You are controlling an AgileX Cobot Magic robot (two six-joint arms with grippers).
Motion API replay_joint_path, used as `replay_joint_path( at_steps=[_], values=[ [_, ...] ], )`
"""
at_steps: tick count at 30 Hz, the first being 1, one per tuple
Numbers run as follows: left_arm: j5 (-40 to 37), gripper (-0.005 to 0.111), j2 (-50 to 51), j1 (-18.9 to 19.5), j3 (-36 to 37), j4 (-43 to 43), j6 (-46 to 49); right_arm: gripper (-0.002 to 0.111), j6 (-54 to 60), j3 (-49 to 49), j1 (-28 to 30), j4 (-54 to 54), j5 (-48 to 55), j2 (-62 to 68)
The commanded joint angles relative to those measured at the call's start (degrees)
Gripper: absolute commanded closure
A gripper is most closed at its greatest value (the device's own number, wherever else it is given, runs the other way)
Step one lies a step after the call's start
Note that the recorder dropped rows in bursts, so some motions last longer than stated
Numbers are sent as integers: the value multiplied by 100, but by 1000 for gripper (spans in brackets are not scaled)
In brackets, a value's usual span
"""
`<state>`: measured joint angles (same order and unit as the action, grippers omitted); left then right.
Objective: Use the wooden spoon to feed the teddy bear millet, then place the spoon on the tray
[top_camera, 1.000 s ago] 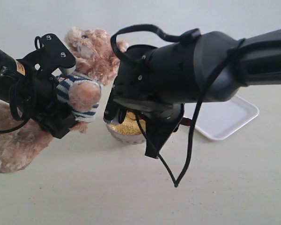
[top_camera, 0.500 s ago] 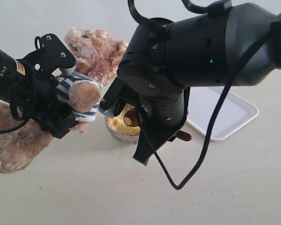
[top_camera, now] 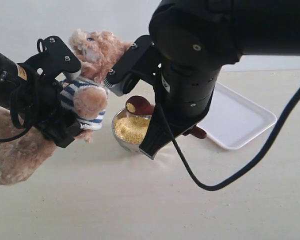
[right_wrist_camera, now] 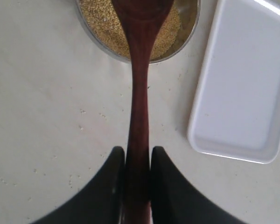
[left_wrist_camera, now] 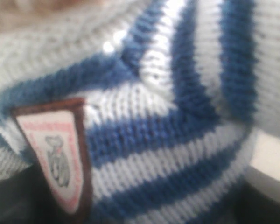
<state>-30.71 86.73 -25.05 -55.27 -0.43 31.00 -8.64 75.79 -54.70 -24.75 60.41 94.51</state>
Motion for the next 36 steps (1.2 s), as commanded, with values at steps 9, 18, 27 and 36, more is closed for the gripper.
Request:
replay_joint_path(
  at_steps=[9,18,27,36],
  values=[
    [137,102,-69,-25,-35,-61,13,108,130,-518,43,172,111,-595],
    [224,102,-69,-25,-35,-111,-84,108,192,-516,43,365,41,-715],
    [-117,102,-24,-25,-35,-257,-176,108,192,-516,43,365,53,-778],
    [-1215,102,46,-25,-35,-119,59,108,211,-516,43,409,87,-1069]
  ],
)
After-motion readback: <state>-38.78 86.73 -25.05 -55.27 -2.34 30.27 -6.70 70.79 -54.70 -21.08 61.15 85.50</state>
